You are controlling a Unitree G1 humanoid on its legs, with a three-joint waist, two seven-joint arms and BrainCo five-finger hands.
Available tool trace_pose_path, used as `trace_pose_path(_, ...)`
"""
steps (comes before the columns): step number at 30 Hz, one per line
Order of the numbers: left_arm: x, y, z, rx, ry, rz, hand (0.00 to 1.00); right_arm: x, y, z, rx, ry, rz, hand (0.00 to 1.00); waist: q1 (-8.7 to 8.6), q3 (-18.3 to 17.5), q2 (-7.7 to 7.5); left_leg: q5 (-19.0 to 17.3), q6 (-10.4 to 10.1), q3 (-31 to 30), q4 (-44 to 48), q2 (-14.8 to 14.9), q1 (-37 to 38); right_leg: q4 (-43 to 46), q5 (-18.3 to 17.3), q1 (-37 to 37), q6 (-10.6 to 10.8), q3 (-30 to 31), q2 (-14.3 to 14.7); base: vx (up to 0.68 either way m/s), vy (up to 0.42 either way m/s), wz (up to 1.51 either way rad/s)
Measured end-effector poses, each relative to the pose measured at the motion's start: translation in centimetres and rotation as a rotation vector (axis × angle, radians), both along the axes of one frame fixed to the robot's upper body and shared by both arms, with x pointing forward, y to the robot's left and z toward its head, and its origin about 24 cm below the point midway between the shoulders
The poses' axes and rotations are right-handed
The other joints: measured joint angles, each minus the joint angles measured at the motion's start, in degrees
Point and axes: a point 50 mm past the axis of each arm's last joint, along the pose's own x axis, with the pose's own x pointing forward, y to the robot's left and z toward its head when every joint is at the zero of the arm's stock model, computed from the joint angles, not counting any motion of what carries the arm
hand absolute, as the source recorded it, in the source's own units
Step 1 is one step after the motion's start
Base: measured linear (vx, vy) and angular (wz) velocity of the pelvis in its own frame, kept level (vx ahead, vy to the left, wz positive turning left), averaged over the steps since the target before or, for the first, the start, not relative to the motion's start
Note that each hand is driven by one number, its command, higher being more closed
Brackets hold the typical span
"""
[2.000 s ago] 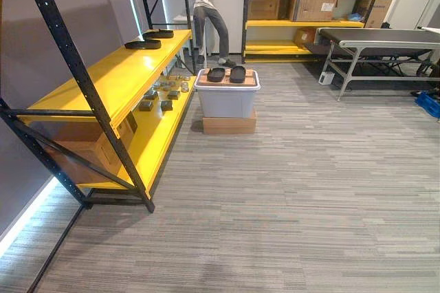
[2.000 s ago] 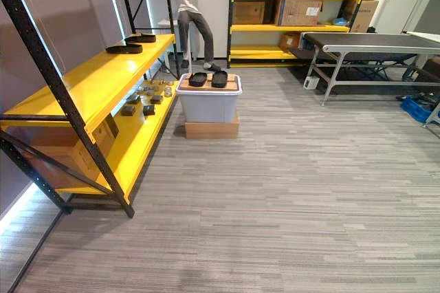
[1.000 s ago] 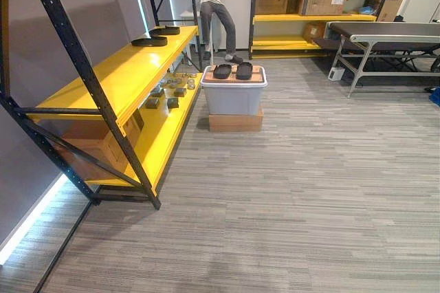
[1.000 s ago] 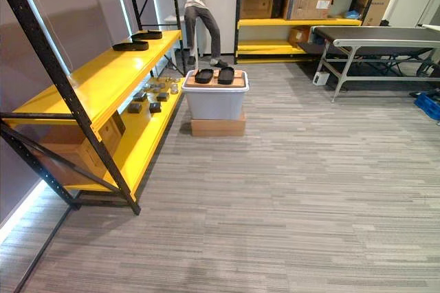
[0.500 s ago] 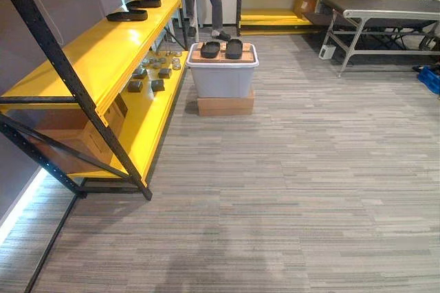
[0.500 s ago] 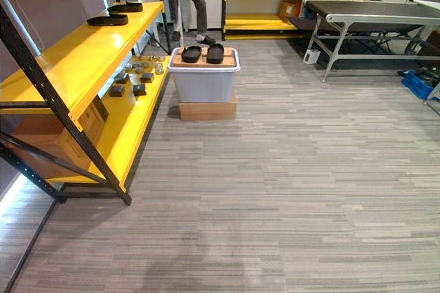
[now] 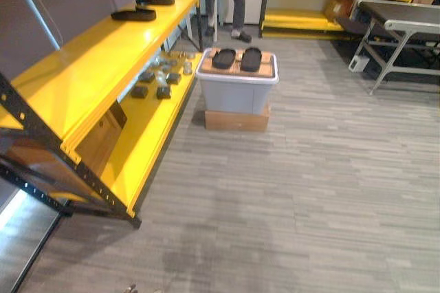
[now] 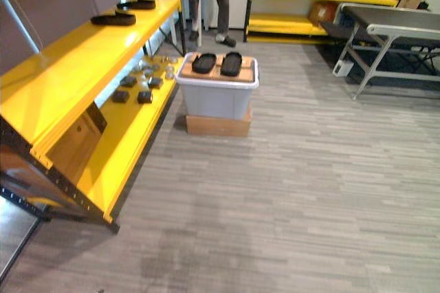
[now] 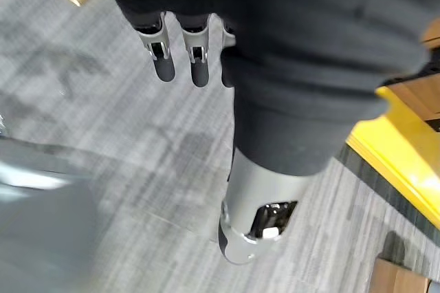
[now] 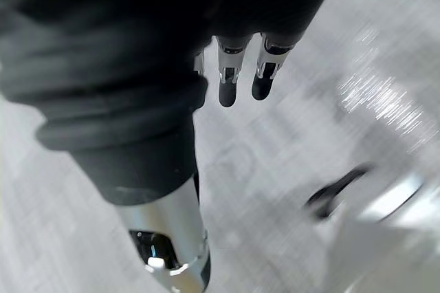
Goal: Walk over and take plastic housings, then place them on the shelf
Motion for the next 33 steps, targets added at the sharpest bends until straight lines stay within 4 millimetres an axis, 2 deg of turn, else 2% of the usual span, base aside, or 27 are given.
trace_pose_path(1,-1.5,-0.8,-0.5,-0.027,0.04,0.012,0.0,0.5,0.2,0.1,-0.001,-0.017,0.005,0.0,0.91,-0.02,0.14,-0.99,1.33,0.73,-5.06,-0.81,-3.94,-1.1,-1.25,2.18,0.41,2.28,-0.6,0.62,0.101,-0.95)
trace_pose_path(2,-2.3,-1.1,-0.8,-0.039,0.061,0.017,0.0,0.8,0.3,0.1,0.003,-0.022,0.005,0.0,1.39,0.04,-0.11,-1.36,1.28,0.93,-10.03,-1.45,-5.1,-1.18,-2.06,3.12,0.62,3.41,-1.25,0.5,0.122,-0.96)
trace_pose_path(4,-5.1,-2.6,-1.5,-0.087,0.135,0.035,0.0,0.6,-0.2,0.2,-0.006,-0.027,-0.024,0.0,2.79,-0.23,-0.51,0.48,2.05,2.56,-36.44,-3.94,-6.29,-2.03,-6.45,6.81,2.14,6.21,-4.11,0.45,0.191,-0.7)
trace_pose_path(5,-5.6,-2.9,-1.6,-0.093,0.15,0.036,0.0,0.3,-0.4,0.2,-0.006,-0.025,-0.051,0.0,2.74,-0.36,-0.45,1.97,2.45,2.48,-42.48,-4.4,-6.42,-2.23,-7.62,7.91,2.42,6.4,-4.6,0.55,0.247,-0.33)
trace_pose_path(6,-6.4,-2.9,-1.7,-0.091,0.185,0.017,0.0,-0.8,-0.3,0.0,0.002,0.0,-0.095,0.0,3.68,-1.6,-2.09,6.35,4.77,4.1,-41.65,-6.1,-6.75,-2.03,-10.04,9.15,3.03,6.62,-6.79,0.67,0.218,-0.04)
trace_pose_path(7,-6.9,-2.6,-1.6,-0.079,0.204,0.0,0.0,-2.0,0.2,-0.4,0.017,0.028,-0.109,0.0,3.45,-3.49,-3.83,6.27,7.49,4.23,-40.44,-8.59,-6.84,1.45,-11.4,8.73,4.66,6.18,-8.55,0.67,0.218,0.12)
trace_pose_path(8,-6.8,-2.4,-1.7,-0.076,0.208,-0.01,0.0,-2.3,0.3,-0.5,0.023,0.036,-0.113,0.0,3.11,-3.65,-4.3,5.53,9.25,3.44,-40.19,-9.62,-6.51,6.12,-11.79,7.11,5.38,5.7,-8.78,0.87,0.244,0.47)
trace_pose_path(9,-6.3,-1.9,-1.6,-0.062,0.208,-0.041,0.0,-2.8,0.8,-0.8,0.045,0.057,-0.133,0.0,2.94,-3.9,-4.83,4.3,10.54,3.2,-41.37,-10.81,-3.62,19.73,-10.8,2.6,8.38,5.08,-8.99,0.6,0.177,0.47)
trace_pose_path(10,-6.0,-1.6,-1.5,-0.055,0.208,-0.058,0.0,-3.0,1.1,-0.9,0.054,0.065,-0.138,0.0,3.02,-3.83,-5.25,3.48,10.94,2.83,-42.24,-11.56,-1.64,26.83,-8.59,0.28,12.26,4.74,-9.06,0.89,0.253,0.42)
trace_pose_path(11,-5.3,-1.6,-1.5,-0.051,0.199,-0.095,0.0,-3.4,1.7,-1.1,0.071,0.082,-0.13,0.0,2.9,-3.81,-5.51,1.73,12.35,2.07,-43.34,-12.16,2.5,40.61,0.67,-5.01,23.69,4.63,-9.3,0.72,0.168,0.22)
trace_pose_path(12,-4.5,-1.7,-1.4,-0.045,0.187,-0.12,0.0,-3.0,2.1,-1.2,0.081,0.08,-0.087,0.0,2.86,-3.7,-5.47,0.27,14.35,1.75,-43.94,-12.37,7.03,53.31,4.36,-10.03,23.22,3.14,-10.43,0.7,0.136,0.1)
trace_pose_path(13,-4.2,-1.7,-1.4,-0.04,0.183,-0.123,0.0,-2.8,2.3,-1.2,0.082,0.077,-0.064,0.0,2.89,-3.62,-5.36,-0.13,15.01,1.55,-44.41,-12.5,9.56,57.98,4.18,-12.35,22.95,2.03,-11.52,0.78,0.077,-0.01)
trace_pose_path(14,-3.0,-1.6,-1.1,-0.024,0.149,-0.136,0.0,-2.3,2.8,-1.2,0.083,0.077,0.012,0.0,2.02,-3.79,-4.61,-0.97,16.36,-0.12,-47.25,-12.29,17.35,63.92,2.46,-18.21,20.05,-2.21,-14.48,0.61,0.026,0.03)
trace_pose_path(16,-1.5,-1.7,-0.9,-0.014,0.11,-0.15,0.0,-2.1,2.9,-1.1,0.081,0.066,0.02,0.0,1.12,-4.16,-4.46,-2.52,16.7,-2.27,-50.38,-11.76,22.06,62.43,0.09,-22.44,16.96,-4.26,-14.99,0.62,-0.054,0.3)
trace_pose_path(17,0.5,-1.8,-0.5,-0.008,0.057,-0.156,0.0,-2.0,2.7,-1.0,0.07,0.056,0.018,0.0,0.08,-4.18,-4.26,-5.79,14.89,-4.74,-53.49,-10.59,25.8,57.43,-2.55,-26.98,16.23,-5.25,-14.17,0.66,-0.146,0.64)
trace_pose_path(19,3.1,-2.0,0.2,-0.005,-0.009,-0.168,0.0,-2.6,2.3,-1.0,0.064,0.07,0.002,0.0,-0.78,-3.81,-3.69,-6.88,14.51,-6.22,-56.37,-7.76,30.62,40.07,-3.06,-30.09,15.57,-6.07,-12.39,0.69,-0.235,0.68)
trace_pose_path(20,3.7,-2.1,0.4,0.0,-0.028,-0.168,0.0,-3.3,2.3,-1.0,0.064,0.085,-0.003,0.0,-1.32,-3.89,-3.75,-6.85,14.42,-6.47,-57.82,-6.64,32.97,29.5,-2.13,-29.76,15.29,-6.6,-12.08,0.75,-0.345,0.62)
trace_pose_path(21,3.9,-2.0,0.4,0.003,-0.034,-0.169,0.0,-4.1,2.3,-1.1,0.063,0.107,-0.01,0.0,-1.83,-4.04,-4.57,-6.24,13.41,-7.31,-58.93,-6.63,36.09,15.44,1.89,-29.23,15.27,-7.58,-12.67,1.02,-0.449,0.53)
trace_pose_path(22,3.7,-3.0,0.1,-0.021,-0.025,-0.164,0.0,-4.8,1.5,-1.0,0.046,0.126,-0.021,0.0,-2.34,-4.14,-2.31,-5.47,12.05,-7.66,-58.22,-4.62,38.62,17.67,7.64,-28.19,8.76,-9.65,-11.58,0.87,-0.38,0.29)
trace_pose_path(23,3.3,-3.3,-0.1,-0.035,-0.016,-0.162,0.0,-4.6,1.1,-0.9,0.036,0.117,-0.033,0.0,-2.37,-4.54,-0.84,-4.39,10.29,-7.39,-57.26,-3.46,38.35,20.14,5.7,-28.81,8.31,-10.2,-10.97,0.87,-0.329,0.17)
trace_pose_path(25,3.5,-3.0,0.1,-0.031,-0.039,-0.115,0.0,-4.1,1.1,-0.8,0.037,0.097,-0.049,0.0,-2.35,-4.43,-0.53,4.57,3.1,-7.96,-44.81,-2.77,34.67,25.5,-2.28,-26.39,5.75,-12.64,-10.64,0.8,-0.345,0.14)
trace_pose_path(26,3.3,-2.9,0.1,-0.033,-0.041,-0.092,0.0,-4.0,1.2,-0.8,0.037,0.092,-0.047,0.0,-2.33,-4.25,-0.22,7.87,-0.15,-8.98,-37.91,-2.39,32.14,24.82,-3.63,-24.36,5.49,-12.91,-10.0,0.77,-0.329,0.04)
trace_pose_path(27,2.6,-2.9,-0.1,-0.045,-0.035,-0.052,0.0,-3.7,1.3,-0.7,0.037,0.078,-0.044,0.0,-2.25,-3.76,0.53,13.21,-6.92,-11.98,-21.63,-1.75,25.17,22.04,-5.42,-19.57,4.78,-12.98,-8.13,0.59,-0.165,-0.14)
trace_pose_path(28,1.7,-2.9,-0.3,-0.05,-0.021,-0.032,0.0,-3.3,1.3,-0.7,0.036,0.067,-0.038,0.0,-1.87,-3.28,1.4,12.91,-8.01,-11.79,-6.09,-0.74,18.34,18.53,-6.34,-14.05,4.12,-12.6,-5.59,0.57,-0.122,-0.21)
trace_pose_path(30,-0.1,-2.7,-0.6,-0.049,0.023,-0.02,0.0,-3.3,1.7,-0.8,0.046,0.071,-0.043,0.0,-0.97,-2.89,0.51,10.45,-6.97,-8.44,3.61,0.14,10.18,12.13,-6.65,-5.36,3.63,-11.38,-3.9,0.56,-0.068,-0.36)
trace_pose_path(31,-1.3,-2.7,-0.9,-0.055,0.051,-0.015,0.0,-3.3,1.8,-0.8,0.047,0.074,-0.041,0.0,-0.01,-3.14,-0.25,7.74,-3.73,-4.09,2.54,1.04,5.42,8.23,-6.63,-1.05,3.67,-9.66,-3.91,0.54,-0.044,-0.5)
trace_pose_path(33,-2.3,-2.2,-0.9,-0.049,0.071,0.001,0.0,-2.7,1.6,-0.7,0.04,0.061,-0.042,0.0,1.46,-2.92,-0.86,2.31,-0.61,1.02,-7.56,2.14,0.13,3.96,-6.45,3.78,4.29,-7.13,-4.75,0.5,0.028,-0.63)
